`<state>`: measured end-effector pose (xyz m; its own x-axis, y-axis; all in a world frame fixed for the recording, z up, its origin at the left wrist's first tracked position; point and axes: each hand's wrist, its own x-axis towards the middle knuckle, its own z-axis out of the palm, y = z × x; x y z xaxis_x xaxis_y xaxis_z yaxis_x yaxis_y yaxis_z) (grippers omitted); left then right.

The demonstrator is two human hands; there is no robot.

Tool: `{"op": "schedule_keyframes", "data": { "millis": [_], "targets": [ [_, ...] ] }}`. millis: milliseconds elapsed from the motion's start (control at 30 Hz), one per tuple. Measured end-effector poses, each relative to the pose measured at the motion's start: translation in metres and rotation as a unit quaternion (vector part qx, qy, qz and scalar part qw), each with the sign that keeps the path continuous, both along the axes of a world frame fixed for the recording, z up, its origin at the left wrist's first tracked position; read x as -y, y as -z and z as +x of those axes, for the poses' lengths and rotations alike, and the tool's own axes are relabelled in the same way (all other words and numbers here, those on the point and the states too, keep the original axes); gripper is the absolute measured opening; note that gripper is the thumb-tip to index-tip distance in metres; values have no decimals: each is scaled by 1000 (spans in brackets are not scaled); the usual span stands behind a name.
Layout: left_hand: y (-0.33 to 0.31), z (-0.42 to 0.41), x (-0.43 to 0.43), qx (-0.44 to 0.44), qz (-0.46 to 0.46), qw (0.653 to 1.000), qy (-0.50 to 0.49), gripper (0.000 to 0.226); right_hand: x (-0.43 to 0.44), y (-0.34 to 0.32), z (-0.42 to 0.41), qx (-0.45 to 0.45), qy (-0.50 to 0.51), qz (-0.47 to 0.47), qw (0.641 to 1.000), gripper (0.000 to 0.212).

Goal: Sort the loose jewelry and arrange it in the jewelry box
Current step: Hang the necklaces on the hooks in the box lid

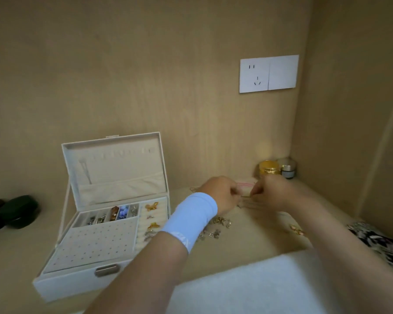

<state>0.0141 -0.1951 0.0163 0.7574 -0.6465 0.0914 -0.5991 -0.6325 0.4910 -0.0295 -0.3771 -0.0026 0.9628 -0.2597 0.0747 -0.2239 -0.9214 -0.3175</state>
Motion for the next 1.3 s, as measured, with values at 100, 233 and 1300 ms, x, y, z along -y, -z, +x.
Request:
{"op": "schedule_keyframes", "data": {
  "millis": [100,233,1300],
  "targets": [
    [11,10,26,5,83,996,9,28,7,14,5,-18,-3,-10,1000,10],
    [25,25,48,16,178,984,24,28,13,23,8,-27,-21,-25,999,10],
    [-73,18,-110,-168,-315,934,18,13,-105,-91,-1,128,-214,429,868,27]
  ]
}}
